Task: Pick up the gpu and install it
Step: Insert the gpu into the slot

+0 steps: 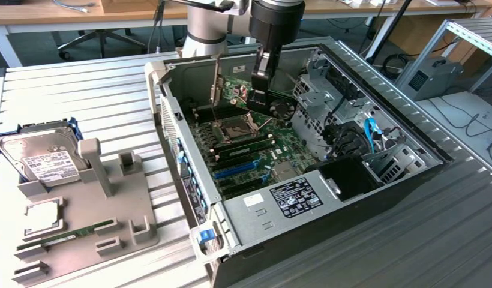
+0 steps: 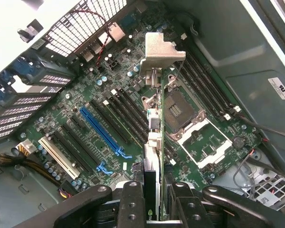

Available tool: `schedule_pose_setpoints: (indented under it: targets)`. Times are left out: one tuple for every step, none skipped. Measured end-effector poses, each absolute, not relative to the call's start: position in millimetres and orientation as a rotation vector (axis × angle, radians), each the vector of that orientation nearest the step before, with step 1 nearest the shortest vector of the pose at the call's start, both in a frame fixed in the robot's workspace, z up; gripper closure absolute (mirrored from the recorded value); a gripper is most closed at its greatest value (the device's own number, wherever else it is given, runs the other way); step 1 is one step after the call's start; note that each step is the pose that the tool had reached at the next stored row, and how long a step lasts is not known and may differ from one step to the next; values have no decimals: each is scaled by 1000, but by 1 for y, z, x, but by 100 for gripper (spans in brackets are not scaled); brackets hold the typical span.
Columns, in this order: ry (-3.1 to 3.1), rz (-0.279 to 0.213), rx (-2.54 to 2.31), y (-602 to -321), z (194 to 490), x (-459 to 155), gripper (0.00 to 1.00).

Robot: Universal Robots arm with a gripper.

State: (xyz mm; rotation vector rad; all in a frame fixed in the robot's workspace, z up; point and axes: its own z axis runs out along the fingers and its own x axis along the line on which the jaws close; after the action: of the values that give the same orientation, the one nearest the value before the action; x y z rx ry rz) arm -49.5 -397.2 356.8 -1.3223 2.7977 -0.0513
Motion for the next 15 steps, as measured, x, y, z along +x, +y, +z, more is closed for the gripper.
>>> schedule_pose_setpoints:
  targets:
    - [2797,-51,-1324,-397,357,-49,74]
    - [2796,-51,-1326,-397,357,-49,74]
    - [2795,-51,-1328,-397,357,-49,74]
    - [2794,-51,-1331,-397,357,-49,74]
    - [2792,-51,-1334,-397,357,-49,74]
    - [2791,-52,-1337,-397,357,-49,74]
    - [2790,-51,-1339,-397,357,-49,74]
    - [2789,-51,-1341,-397,357,-49,74]
    - [2788,-51,-1343,-397,357,-49,74]
    - [2787,-51,-1345,-397,357,-49,74]
    - [2786,-51,-1347,-397,357,-49,74]
    - [2785,-52,-1348,-397,357,-49,74]
    - [2784,-52,-1351,-397,357,-49,74]
    - [2783,-52,-1353,-397,357,-49,74]
    - [2782,-52,-1356,-397,357,-49,74]
